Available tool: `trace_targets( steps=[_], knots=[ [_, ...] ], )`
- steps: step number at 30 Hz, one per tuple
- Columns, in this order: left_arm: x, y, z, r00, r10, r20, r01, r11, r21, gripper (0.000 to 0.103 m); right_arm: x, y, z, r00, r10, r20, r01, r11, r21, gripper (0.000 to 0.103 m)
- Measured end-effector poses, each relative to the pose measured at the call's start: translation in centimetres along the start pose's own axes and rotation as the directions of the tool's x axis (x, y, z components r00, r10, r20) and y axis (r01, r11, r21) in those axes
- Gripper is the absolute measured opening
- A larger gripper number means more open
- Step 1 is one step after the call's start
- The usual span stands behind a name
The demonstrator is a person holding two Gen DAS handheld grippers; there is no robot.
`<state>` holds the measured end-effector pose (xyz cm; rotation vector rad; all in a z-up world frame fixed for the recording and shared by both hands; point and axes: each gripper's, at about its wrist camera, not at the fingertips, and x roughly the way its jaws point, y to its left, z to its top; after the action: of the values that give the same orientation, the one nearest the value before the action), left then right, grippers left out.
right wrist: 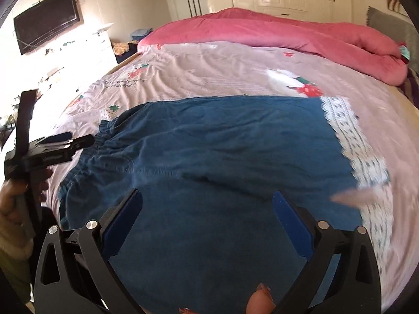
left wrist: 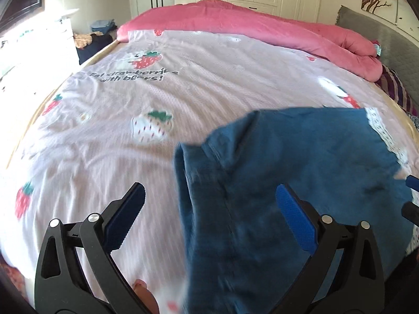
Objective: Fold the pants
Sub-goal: 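Grasp the denim pants waistband with the left gripper and lift it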
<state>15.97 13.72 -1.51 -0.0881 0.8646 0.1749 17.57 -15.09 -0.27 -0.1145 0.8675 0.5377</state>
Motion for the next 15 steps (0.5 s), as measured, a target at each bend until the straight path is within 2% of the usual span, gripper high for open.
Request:
trace_targets(
  steps=[2,8,12,15],
  knots=[
    [1.5,0.1,1.2,1.000,-0.009,-0.010,0.009,1.000,0.027,0.094,1.0,0.2,1.1,1.000,-0.002,-0.002,0.002,1.000,-0.023,0.099],
    [4.6,-1.4,3.9,0.992,-0.121,-0.036,0.125,0.980,0.157,0.092,4.5,0.2,3.9,0.999,-0.038,-0.028,0.037,0.998,-0.059,0.099],
    [6.3,-1.9,4.5,0.986,-0.148,-0.075,0.159,0.973,0.169,0.071,6.3,0.9,5.8,0.999,-0.043,-0.031,0.039,0.991,-0.126,0.099],
    [7.4,-1.2,4.5,0.981,-0.166,-0.098,0.178,0.974,0.138,0.057,7.8,1.7,7.7,0.999,-0.017,-0.035,0.010,0.982,-0.186,0.099]
  ],
)
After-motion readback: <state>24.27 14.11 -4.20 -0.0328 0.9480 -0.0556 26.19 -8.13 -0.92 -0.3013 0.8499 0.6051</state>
